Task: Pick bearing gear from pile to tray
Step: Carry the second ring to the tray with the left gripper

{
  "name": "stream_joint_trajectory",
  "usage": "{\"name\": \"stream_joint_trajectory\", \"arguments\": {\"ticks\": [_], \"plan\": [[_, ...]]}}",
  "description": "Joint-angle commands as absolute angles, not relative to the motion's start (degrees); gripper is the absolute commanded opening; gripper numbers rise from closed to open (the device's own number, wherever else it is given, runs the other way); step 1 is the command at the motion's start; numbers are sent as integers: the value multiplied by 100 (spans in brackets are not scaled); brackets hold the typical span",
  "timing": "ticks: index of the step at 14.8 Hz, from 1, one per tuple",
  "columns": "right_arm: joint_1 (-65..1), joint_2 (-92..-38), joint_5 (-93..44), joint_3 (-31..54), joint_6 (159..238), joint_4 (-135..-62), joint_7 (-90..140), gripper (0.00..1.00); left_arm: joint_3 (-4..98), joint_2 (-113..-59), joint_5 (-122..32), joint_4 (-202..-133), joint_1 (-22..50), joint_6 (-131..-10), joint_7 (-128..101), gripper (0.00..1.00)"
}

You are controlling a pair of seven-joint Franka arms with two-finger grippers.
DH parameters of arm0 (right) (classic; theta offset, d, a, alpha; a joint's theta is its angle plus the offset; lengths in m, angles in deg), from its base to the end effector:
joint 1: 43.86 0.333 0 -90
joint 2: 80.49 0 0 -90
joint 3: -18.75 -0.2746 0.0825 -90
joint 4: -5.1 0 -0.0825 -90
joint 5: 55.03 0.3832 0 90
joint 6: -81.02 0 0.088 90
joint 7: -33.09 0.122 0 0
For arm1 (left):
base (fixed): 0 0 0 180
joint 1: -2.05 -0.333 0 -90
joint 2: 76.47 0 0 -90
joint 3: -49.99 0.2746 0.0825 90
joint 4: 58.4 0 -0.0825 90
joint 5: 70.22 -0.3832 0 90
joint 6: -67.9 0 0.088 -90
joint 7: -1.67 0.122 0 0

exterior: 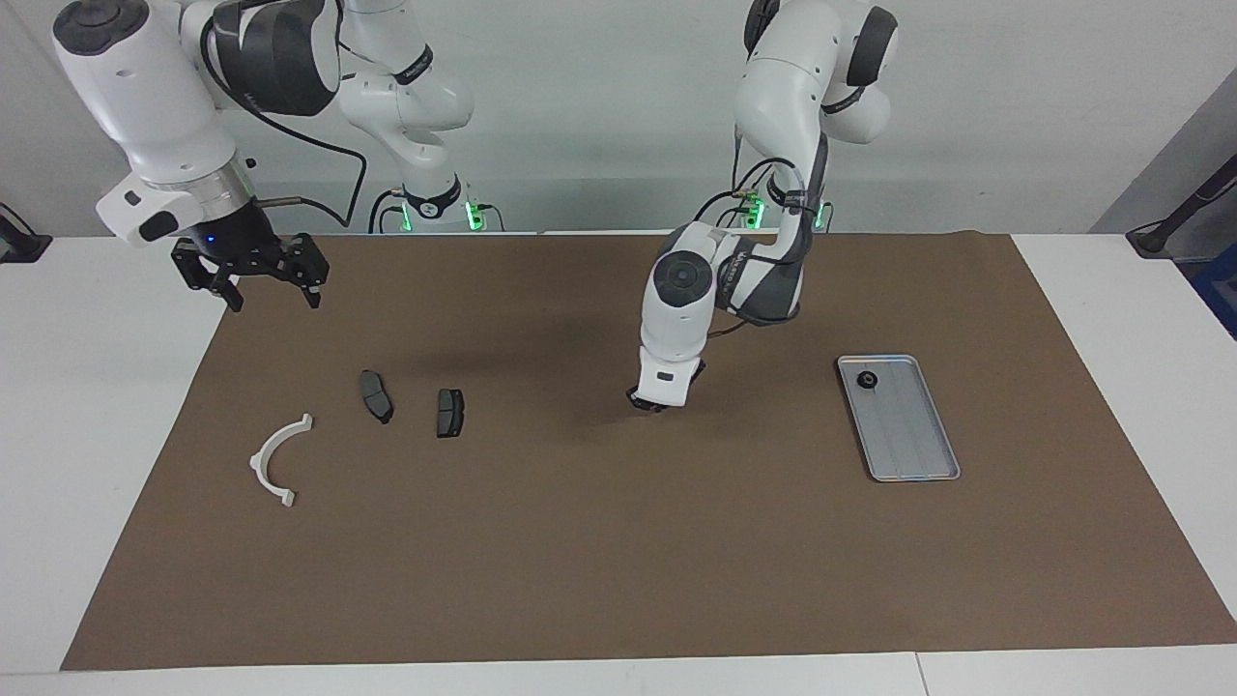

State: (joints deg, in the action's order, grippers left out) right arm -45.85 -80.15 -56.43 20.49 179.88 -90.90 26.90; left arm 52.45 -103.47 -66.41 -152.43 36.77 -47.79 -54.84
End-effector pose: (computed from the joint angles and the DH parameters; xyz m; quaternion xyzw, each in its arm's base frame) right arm 0.5660 -0.0395 0.5288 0.9994 0.0231 0.0209 0.0141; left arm 0.5421 -0.3503 0.2840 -0.9734 -0.2234 0.0466 0.0185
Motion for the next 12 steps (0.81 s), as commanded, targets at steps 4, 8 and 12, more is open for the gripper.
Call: {"name": "stream_joint_trajectory", "arguments": {"ticks": [4, 8, 12], "plan": [[-4711, -8041, -5626, 1972, 18069, -9106, 2614, 100, 5219, -8678, -6670, -16991, 2396, -4644, -3415, 5], [-4711, -8058, -5573, 1955, 17920, -9106, 2623, 100, 5227, -8518, -6671, -17133, 1587, -4442, -1990, 6], [-4711, -8111, -5564, 1928, 17516, -9158, 2852, 100, 5228, -8447, -6671, -17335, 717, -4573, -548, 6]]}}
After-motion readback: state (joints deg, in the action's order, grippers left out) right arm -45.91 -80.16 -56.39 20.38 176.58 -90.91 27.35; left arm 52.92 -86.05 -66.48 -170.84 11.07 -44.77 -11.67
